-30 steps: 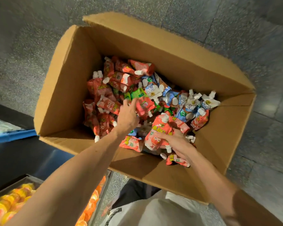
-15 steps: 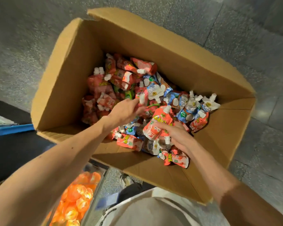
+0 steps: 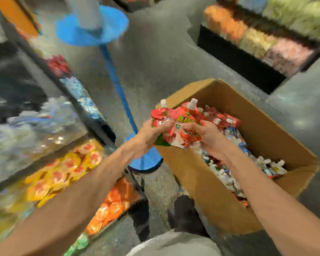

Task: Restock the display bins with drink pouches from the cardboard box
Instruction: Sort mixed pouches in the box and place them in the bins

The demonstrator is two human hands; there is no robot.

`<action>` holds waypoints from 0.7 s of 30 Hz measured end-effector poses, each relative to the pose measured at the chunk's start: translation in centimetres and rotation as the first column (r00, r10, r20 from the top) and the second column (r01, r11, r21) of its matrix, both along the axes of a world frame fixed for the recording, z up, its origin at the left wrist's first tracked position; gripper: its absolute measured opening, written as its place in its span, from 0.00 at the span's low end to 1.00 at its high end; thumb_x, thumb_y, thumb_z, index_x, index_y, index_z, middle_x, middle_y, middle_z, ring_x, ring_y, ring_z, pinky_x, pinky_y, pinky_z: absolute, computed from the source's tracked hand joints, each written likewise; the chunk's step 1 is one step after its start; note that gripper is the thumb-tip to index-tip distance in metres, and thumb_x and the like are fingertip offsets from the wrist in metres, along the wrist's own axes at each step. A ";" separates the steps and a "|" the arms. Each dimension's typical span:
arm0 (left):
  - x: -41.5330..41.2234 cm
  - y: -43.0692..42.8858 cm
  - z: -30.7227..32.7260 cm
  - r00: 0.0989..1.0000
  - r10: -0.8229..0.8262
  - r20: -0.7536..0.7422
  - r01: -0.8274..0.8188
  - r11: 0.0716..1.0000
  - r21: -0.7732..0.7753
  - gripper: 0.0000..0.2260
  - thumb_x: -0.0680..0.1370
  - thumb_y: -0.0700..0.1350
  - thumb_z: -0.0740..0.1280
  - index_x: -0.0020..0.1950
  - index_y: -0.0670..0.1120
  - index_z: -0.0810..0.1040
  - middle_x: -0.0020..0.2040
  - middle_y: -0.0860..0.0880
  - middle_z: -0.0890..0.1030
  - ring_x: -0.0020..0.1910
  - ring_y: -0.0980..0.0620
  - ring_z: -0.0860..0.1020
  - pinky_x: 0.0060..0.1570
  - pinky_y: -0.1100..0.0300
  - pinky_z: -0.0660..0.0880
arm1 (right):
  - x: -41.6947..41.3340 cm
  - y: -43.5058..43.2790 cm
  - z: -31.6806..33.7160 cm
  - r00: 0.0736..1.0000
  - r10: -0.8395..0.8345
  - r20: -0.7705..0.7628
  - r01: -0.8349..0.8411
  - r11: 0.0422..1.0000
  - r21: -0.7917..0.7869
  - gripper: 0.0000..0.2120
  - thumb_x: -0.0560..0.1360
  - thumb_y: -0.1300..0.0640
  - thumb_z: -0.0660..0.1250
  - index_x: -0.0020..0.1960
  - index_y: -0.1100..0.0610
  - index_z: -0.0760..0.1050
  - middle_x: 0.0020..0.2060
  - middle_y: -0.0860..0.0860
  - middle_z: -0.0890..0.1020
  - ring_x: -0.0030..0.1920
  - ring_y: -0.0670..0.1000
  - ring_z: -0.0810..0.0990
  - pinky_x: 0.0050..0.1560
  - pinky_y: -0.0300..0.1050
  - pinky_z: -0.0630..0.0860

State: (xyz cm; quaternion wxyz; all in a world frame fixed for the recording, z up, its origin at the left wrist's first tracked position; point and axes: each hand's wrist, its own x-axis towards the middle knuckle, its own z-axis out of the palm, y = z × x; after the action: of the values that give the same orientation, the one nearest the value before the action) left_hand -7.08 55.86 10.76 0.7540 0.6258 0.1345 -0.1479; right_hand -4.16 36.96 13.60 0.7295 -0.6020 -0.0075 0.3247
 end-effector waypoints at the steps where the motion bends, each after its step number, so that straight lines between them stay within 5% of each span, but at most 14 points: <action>1: -2.5 2.0 2.4 0.999 0.007 0.054 -0.006 1.000 -0.015 0.23 0.61 0.51 0.81 0.50 0.44 0.79 0.37 0.50 0.83 0.34 0.53 0.81 0.36 0.57 0.80 | -1.3 2.4 1.9 0.998 0.044 0.039 -0.045 0.999 0.015 0.04 0.73 0.65 0.69 0.43 0.61 0.74 0.30 0.51 0.75 0.29 0.47 0.74 0.31 0.39 0.73; 5: -11.7 10.1 10.3 0.955 0.125 0.267 -0.151 0.985 0.079 0.18 0.65 0.41 0.78 0.51 0.41 0.79 0.41 0.49 0.85 0.37 0.53 0.82 0.41 0.59 0.80 | -6.8 12.2 9.1 0.955 0.231 0.188 -0.237 0.972 0.007 0.04 0.74 0.63 0.69 0.47 0.61 0.74 0.30 0.50 0.78 0.28 0.44 0.76 0.30 0.35 0.75; 9: -19.3 17.1 16.2 0.842 0.378 0.386 -0.459 0.877 0.143 0.28 0.59 0.41 0.84 0.57 0.39 0.80 0.50 0.44 0.85 0.45 0.49 0.82 0.50 0.52 0.82 | -11.9 21.6 15.1 0.899 0.346 0.267 -0.357 0.934 -0.009 0.19 0.72 0.60 0.71 0.60 0.69 0.78 0.52 0.64 0.83 0.50 0.60 0.82 0.59 0.58 0.77; 11: -22.3 19.7 18.8 0.778 0.461 0.426 -0.560 0.817 0.139 0.33 0.55 0.44 0.85 0.57 0.40 0.81 0.51 0.44 0.86 0.47 0.47 0.83 0.52 0.51 0.81 | -13.9 25.3 17.7 0.857 0.383 0.346 -0.399 0.916 -0.027 0.13 0.74 0.62 0.71 0.56 0.66 0.80 0.49 0.62 0.84 0.47 0.58 0.83 0.57 0.57 0.79; 15: -26.5 23.4 22.7 0.658 0.575 0.486 -0.676 0.736 0.044 0.33 0.57 0.39 0.81 0.60 0.35 0.79 0.50 0.42 0.86 0.45 0.47 0.83 0.46 0.56 0.81 | -16.7 30.7 21.9 0.776 0.401 0.488 -0.453 0.892 -0.012 0.04 0.75 0.67 0.69 0.50 0.63 0.80 0.39 0.52 0.86 0.35 0.46 0.83 0.39 0.39 0.79; 21: -29.3 26.6 25.3 0.555 0.650 0.518 -0.732 0.678 -0.067 0.29 0.60 0.39 0.83 0.59 0.36 0.80 0.53 0.39 0.85 0.48 0.44 0.84 0.49 0.54 0.81 | -18.4 35.3 24.5 0.677 0.493 0.547 -0.585 0.811 -0.006 0.10 0.76 0.61 0.70 0.55 0.65 0.81 0.49 0.59 0.86 0.46 0.53 0.85 0.47 0.43 0.81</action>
State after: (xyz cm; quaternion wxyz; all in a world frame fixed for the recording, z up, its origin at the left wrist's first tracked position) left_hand -36.42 82.47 36.06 0.7063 0.5943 0.1801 0.3399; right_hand -22.57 72.30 38.07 0.6181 -0.5732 -0.4110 0.3471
